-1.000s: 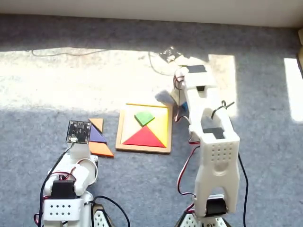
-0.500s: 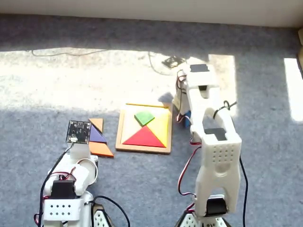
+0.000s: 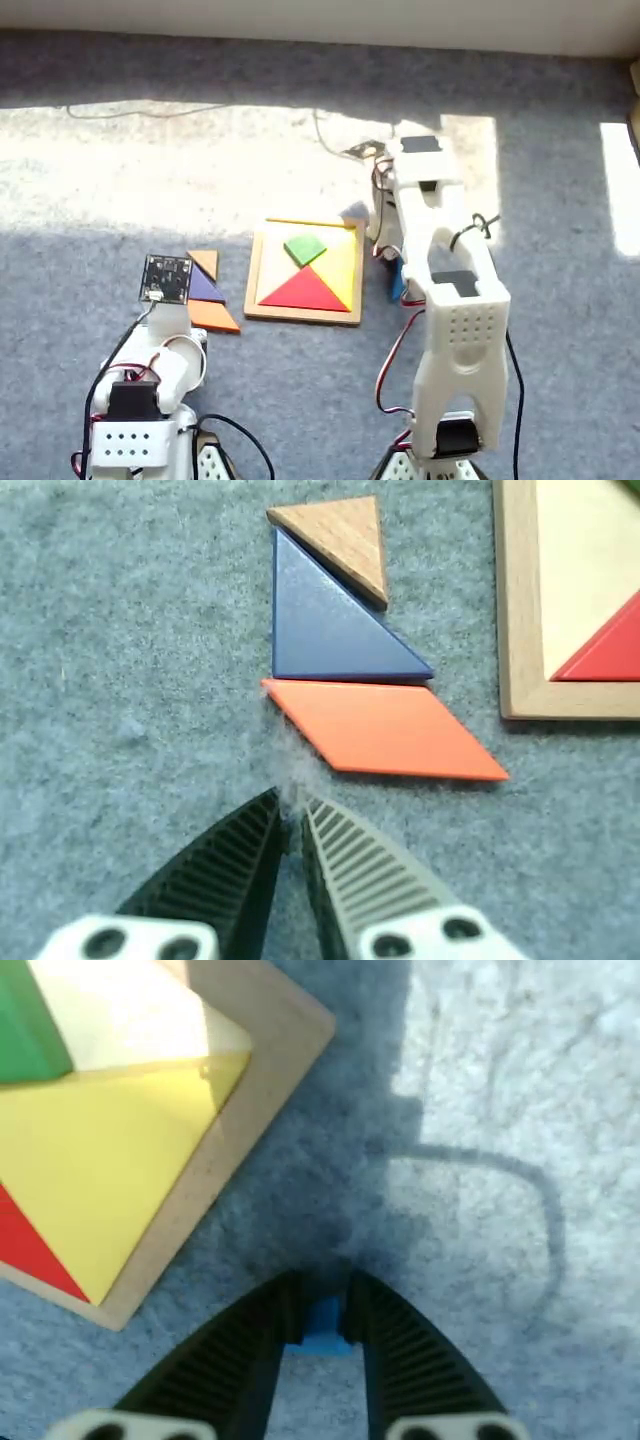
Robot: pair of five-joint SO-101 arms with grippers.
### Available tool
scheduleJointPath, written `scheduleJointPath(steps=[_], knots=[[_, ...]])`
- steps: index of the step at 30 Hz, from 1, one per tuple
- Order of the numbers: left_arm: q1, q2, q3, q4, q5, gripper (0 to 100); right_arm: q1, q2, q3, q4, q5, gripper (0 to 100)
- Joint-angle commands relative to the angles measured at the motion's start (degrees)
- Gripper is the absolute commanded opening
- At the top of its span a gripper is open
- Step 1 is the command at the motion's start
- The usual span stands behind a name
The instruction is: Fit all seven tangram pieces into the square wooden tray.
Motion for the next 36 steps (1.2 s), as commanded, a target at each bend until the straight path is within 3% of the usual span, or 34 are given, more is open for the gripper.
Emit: scheduleJointPath(steps=[1, 11, 20, 26, 31, 36], knots=[[0.7, -0.5, 1.5, -0.8, -0.4, 1, 0.5, -4.7, -0.5, 1.5, -0.9, 7.7], [0.7, -0.5, 1.5, -0.8, -0.4, 1, 2.7, -12.1, 4.7, 0.0, -3.9, 7.7], [0.7, -0.5, 1.5, -0.8, -0.4, 1, 2.6, -36.1, 34.6, -16.8, -4.2, 7.8], [0.7, -0.5, 1.5, -0.8, -0.4, 1, 2.3, -40.9, 43.2, -20.9, -14.9, 10.1], [0.7, -0.5, 1.5, -0.8, -0.4, 1, 2.2, -41.0, 43.3, -20.7, -28.8, 26.0], [0.7, -0.5, 1.5, -0.8, -0.4, 1, 0.5, -40.9, 43.5, -23.0, -32.4, 28.6]])
